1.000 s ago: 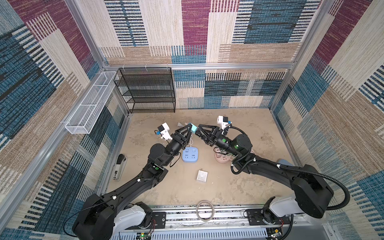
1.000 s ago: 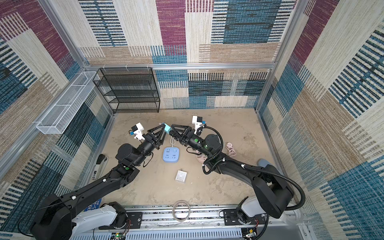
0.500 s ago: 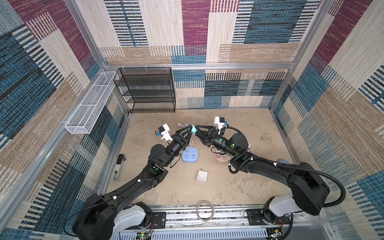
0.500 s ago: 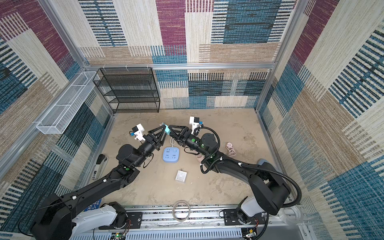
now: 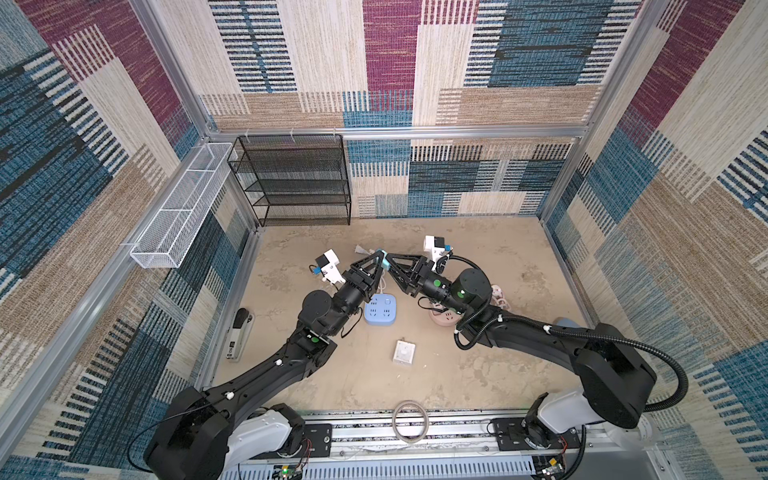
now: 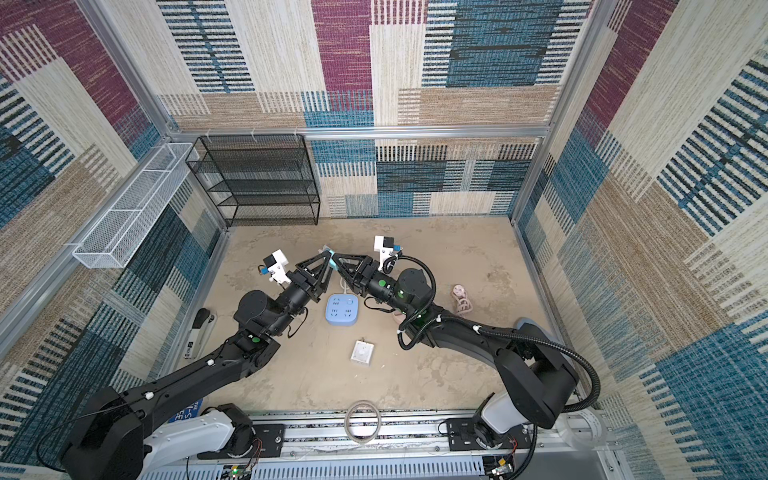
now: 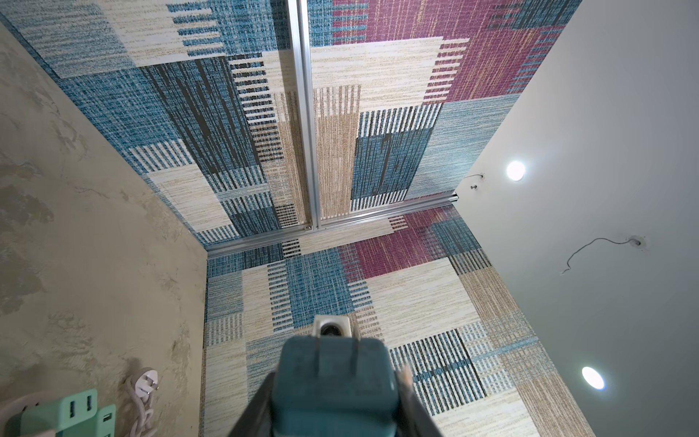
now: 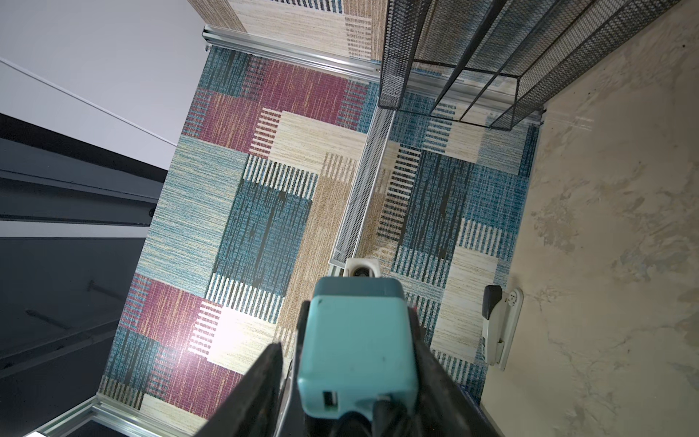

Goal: Insert plugs into power strip
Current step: Insert the plug into the socket.

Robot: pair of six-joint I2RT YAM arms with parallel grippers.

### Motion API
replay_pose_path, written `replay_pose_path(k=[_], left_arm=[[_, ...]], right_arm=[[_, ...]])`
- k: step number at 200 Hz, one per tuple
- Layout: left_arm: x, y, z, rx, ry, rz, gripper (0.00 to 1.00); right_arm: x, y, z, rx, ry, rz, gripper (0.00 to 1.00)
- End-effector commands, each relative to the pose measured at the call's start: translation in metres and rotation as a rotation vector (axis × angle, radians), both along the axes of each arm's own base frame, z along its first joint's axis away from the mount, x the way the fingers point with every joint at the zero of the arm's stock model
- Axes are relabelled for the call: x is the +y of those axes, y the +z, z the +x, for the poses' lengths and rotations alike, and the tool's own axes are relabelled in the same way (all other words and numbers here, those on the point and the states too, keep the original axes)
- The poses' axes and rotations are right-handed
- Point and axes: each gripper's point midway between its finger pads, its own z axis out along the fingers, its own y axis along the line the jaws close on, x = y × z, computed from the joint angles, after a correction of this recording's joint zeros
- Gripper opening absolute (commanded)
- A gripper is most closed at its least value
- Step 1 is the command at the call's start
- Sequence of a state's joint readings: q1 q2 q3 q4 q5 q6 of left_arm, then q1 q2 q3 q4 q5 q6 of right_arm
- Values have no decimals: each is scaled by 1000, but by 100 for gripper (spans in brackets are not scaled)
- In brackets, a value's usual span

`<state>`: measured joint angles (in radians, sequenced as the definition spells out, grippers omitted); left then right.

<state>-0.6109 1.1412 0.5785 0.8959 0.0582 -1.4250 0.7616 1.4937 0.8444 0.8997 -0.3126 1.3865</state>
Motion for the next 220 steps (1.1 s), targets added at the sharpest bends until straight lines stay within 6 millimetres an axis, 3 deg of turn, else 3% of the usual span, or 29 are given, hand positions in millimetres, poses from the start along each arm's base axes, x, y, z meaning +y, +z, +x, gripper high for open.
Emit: replay_pose_path(k=[1,24,39,71,97,118,127,133,146,167,201,220], left_arm=[[2,7,-2,-33,9,-1,0],[1,7,-3,-35,5,-1,0],[0,5,-3,-33,6,8,0],[0,0,-3,-28,14,33,0],[5,-7,-4,-11,42,76,0],[16,-10,-5,-2,92,132,0],[21,-12,-6,9,118,164,14],[26,-12,-7,12,138,184,29],[38,-17,-8,38,183,250,48],[62,-14,-13,59,252,335,98],[103,-8,-24,123,341,557,100],[122,-16,-31,214,354,730,100]], right_arm=[[2,10,-1,-21,8,30,56],[6,6,1,-10,13,23,55],[9,5,3,-6,15,16,49],[11,-3,7,10,4,0,29],[11,-8,10,13,-14,-28,1],[11,-12,13,12,-33,-73,0],[10,-14,14,11,-39,-95,0],[11,-16,15,10,-43,-112,0],[11,-20,18,15,-46,-141,0],[14,-32,25,39,-48,-231,0],[23,-55,50,96,-40,-511,0],[35,-70,60,122,30,-634,0]])
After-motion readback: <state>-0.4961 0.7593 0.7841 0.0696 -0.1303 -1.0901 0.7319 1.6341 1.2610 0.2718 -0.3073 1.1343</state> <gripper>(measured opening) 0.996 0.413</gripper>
